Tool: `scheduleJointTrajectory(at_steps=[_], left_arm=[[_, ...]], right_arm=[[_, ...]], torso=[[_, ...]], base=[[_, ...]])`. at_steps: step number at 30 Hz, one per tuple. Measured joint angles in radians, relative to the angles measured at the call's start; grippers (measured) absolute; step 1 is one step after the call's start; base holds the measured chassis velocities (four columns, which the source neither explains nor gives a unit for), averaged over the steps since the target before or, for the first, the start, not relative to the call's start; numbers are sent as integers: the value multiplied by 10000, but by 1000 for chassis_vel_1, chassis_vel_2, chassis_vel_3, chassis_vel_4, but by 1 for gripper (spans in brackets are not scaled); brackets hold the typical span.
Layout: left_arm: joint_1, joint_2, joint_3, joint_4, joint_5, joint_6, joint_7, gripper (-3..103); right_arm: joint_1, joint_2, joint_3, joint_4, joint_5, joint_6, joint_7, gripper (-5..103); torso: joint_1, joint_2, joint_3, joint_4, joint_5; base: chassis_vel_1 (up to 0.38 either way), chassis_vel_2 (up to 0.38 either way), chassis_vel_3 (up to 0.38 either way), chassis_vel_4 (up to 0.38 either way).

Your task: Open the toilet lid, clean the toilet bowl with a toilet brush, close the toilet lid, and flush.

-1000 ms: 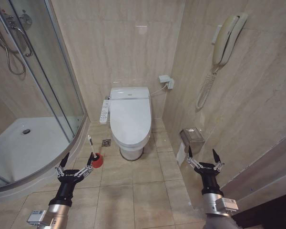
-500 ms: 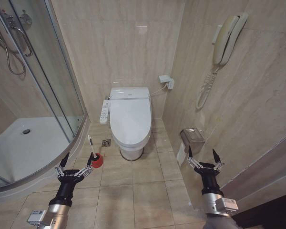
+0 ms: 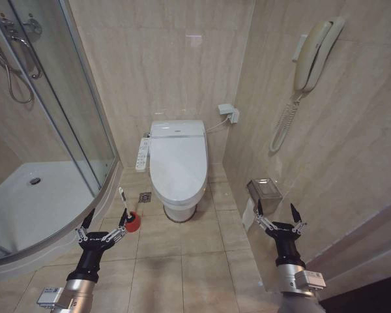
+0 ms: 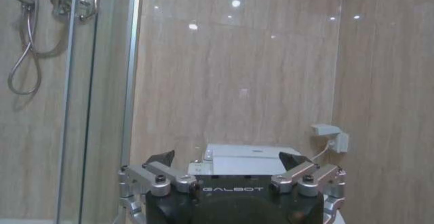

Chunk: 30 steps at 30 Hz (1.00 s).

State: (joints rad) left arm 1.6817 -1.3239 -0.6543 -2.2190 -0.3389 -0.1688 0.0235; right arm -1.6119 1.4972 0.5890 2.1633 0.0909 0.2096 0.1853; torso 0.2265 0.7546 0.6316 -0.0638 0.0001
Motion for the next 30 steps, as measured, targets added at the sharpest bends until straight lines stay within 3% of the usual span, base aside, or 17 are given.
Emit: scheduleJointTrajectory(at_steps=[30], left_arm=[[2,0,0,0,0,0,0,100]], right_arm=[[-2,0,0,0,0,0,0,100]], torso=[[-3,2,-2,0,-1]], base=[[-9,3,8,-10]])
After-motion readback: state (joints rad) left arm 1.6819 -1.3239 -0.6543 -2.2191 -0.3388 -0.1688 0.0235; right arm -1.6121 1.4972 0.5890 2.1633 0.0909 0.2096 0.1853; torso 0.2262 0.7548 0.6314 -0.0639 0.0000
